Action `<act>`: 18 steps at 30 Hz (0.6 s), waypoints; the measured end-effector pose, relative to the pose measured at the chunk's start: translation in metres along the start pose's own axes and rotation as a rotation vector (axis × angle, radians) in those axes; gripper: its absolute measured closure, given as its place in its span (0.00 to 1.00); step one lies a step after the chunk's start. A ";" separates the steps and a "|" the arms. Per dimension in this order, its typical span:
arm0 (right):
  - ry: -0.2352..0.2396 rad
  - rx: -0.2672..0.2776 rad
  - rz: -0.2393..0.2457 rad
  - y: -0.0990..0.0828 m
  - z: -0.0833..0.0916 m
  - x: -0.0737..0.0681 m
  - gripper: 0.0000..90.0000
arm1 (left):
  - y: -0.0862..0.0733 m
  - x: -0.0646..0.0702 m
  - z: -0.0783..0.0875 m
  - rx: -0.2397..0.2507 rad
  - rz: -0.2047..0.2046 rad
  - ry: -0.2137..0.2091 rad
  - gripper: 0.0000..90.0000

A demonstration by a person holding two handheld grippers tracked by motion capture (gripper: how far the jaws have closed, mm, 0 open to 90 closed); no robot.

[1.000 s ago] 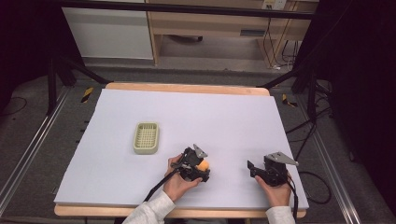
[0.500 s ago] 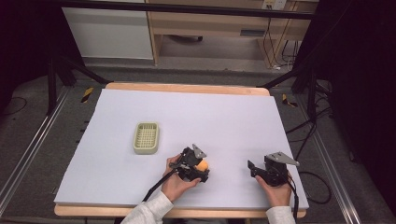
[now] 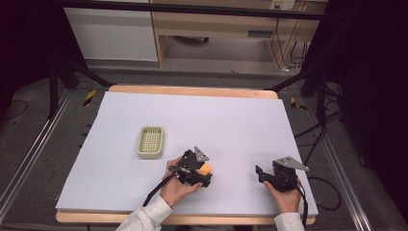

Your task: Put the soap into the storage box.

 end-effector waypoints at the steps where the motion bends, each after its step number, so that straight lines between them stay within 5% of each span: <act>1: 0.000 0.001 0.001 0.000 0.000 0.000 0.31 | 0.000 0.000 0.001 0.007 0.004 0.000 0.28; 18: -0.005 0.000 0.010 0.000 -0.001 0.001 0.32 | 0.006 -0.027 0.027 0.038 0.039 0.016 0.28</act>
Point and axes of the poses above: each handheld gripper's, and its own axes: z roughly backward along the jaws, y roughly out of its top, x roughly to its right, the point moved 7 cm from there along -z, roughly forward along the jaws, and after that the axes turned 15 degrees about x, right-handed, at the moved point
